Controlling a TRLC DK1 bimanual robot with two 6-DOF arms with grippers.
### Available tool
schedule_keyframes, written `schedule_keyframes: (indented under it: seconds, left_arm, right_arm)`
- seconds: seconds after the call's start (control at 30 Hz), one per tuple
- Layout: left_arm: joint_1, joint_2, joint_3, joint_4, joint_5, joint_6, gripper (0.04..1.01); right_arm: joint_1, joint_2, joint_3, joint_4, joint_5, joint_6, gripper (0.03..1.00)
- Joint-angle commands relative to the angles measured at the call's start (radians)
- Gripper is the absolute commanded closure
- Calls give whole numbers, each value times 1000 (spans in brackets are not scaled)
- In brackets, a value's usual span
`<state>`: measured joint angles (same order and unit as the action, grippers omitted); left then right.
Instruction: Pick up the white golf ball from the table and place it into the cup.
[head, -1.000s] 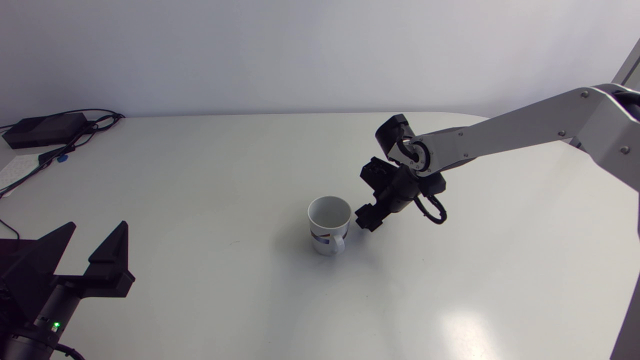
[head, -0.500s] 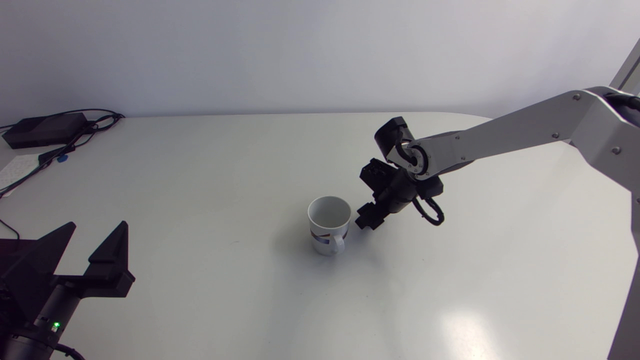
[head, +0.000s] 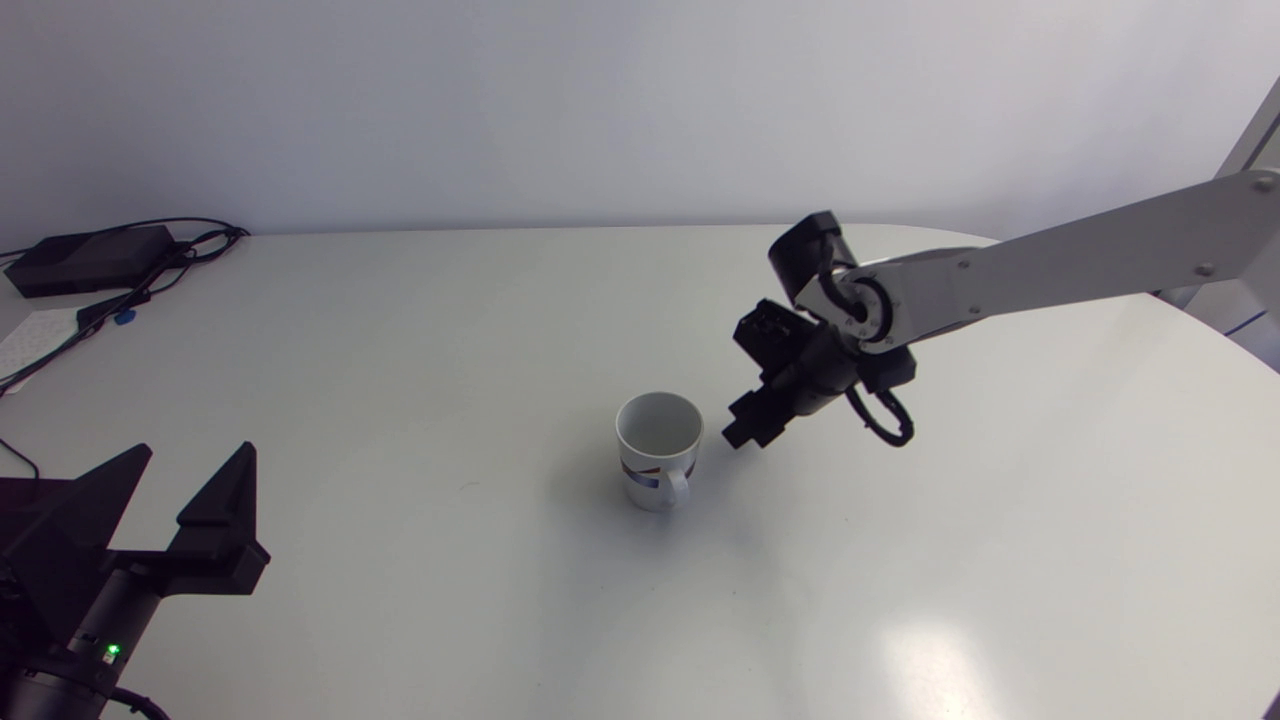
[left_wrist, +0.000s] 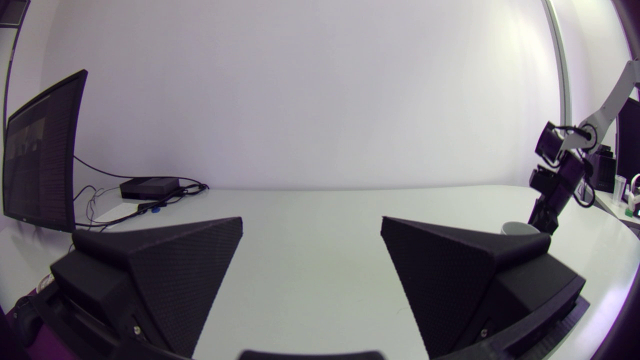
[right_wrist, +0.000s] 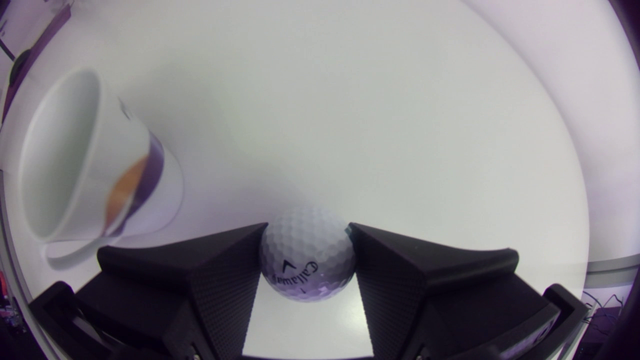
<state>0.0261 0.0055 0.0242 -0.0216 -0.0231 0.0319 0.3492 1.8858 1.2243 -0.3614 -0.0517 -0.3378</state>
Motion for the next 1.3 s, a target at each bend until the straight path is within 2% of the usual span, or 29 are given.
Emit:
schedule_keyframes:
  seconds: [0.0, 0.1, 0.3, 0.57, 0.93, 1.27]
  left_arm:
    - [6, -15, -21, 8, 2, -6, 52]
    - [6, -15, -21, 8, 2, -7, 52]
    - [6, -15, -21, 8, 2, -7, 52]
    - [6, -15, -21, 8, 2, -7, 52]
    - [6, -15, -21, 8, 2, -7, 52]
    - [6, -15, -21, 8, 2, -6, 52]
  right_arm:
    - [-7, -123, 0, -31, 6, -13, 659]
    - [19, -198, 11, -73, 4, -6, 659]
    - [131, -294, 11, -108, 6, 23, 659]
    - [267, -249, 9, -94, 38, 56, 659]
    - [293, -85, -40, 16, 47, 57, 649]
    - [301, -44, -37, 33, 55, 56, 633]
